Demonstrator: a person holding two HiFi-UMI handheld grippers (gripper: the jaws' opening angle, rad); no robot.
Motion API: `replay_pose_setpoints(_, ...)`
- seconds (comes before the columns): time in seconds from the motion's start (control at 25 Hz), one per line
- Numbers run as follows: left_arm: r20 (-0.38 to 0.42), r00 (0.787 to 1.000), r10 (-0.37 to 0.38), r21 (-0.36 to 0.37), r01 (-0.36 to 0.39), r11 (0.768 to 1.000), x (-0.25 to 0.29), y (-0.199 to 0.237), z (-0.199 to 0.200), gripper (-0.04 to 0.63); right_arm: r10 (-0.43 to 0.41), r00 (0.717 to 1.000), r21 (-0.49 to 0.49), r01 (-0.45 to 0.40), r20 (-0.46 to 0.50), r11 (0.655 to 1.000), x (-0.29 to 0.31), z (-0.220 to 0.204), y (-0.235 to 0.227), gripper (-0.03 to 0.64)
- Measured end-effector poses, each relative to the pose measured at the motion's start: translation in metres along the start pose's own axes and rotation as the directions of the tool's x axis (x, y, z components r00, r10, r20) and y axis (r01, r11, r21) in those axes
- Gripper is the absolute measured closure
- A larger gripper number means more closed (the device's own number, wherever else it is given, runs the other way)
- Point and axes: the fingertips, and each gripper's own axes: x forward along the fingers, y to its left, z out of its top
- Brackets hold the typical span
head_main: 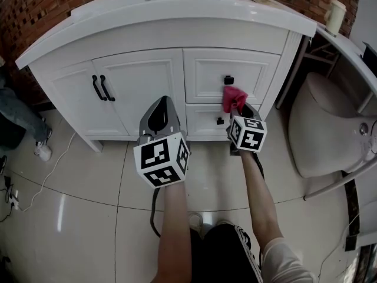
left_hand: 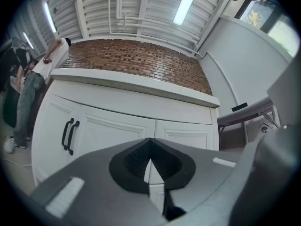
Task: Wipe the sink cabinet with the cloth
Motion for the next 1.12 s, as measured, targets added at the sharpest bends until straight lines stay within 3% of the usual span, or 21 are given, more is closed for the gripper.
replay_pose_setpoints(0.2,-0.029,0.998,-0.053,0.052,0.054,0.997,0.005,-0.025,-0.009,0.580,-0.201,0.979,-0.011,0.201,-0.029,0.980,-0.025,0.002,-0.103,0.555)
replay_pose_setpoints(0.36,-0.023,0.999,-0.044,0.023,0.045,0.999,0.008,-0.029,-0.010,0.580,-0.240,0.970,0.003,0.240,-0.033,0.971,-0.038,0.004,-0.125,0.555)
replay_pose_setpoints(0.48,0.002,1.000,-0.025,0.001,0.025,1.000,0.008,-0.029,-0.004,0.580,-0.142,0.989,0.055,0.140,0.029,0.989,-0.044,0.006,-0.084,0.555)
replay_pose_setpoints(0.6,0.020,0.999,-0.032,0.007,0.032,0.999,0.007,-0.035,0.002,0.580,0.067,0.995,0.064,-0.072,0.069,0.995,-0.035,-0.005,0.001,0.555)
replay_pose_setpoints(0.72,0.029,0.999,-0.034,0.008,0.034,0.999,0.006,-0.035,0.005,0.580,0.273,0.961,0.041,-0.274,0.037,0.961,-0.012,-0.038,0.091,0.555)
replay_pose_setpoints(0.8,0.029,0.999,-0.030,0.009,0.030,1.000,0.004,-0.032,0.006,0.580,0.357,0.934,0.015,-0.356,-0.006,0.934,0.002,-0.064,0.135,0.555)
replay_pose_setpoints(0.92,0.039,0.999,-0.027,0.022,0.027,0.999,0.003,-0.026,0.013,0.580,0.383,0.922,-0.021,-0.385,-0.062,0.923,0.022,-0.091,0.161,0.555)
replay_pose_setpoints(1.12,0.037,0.998,-0.045,0.031,0.044,0.999,0.004,-0.026,0.015,0.580,0.243,0.970,0.032,-0.243,0.005,0.970,0.028,-0.084,0.107,0.555)
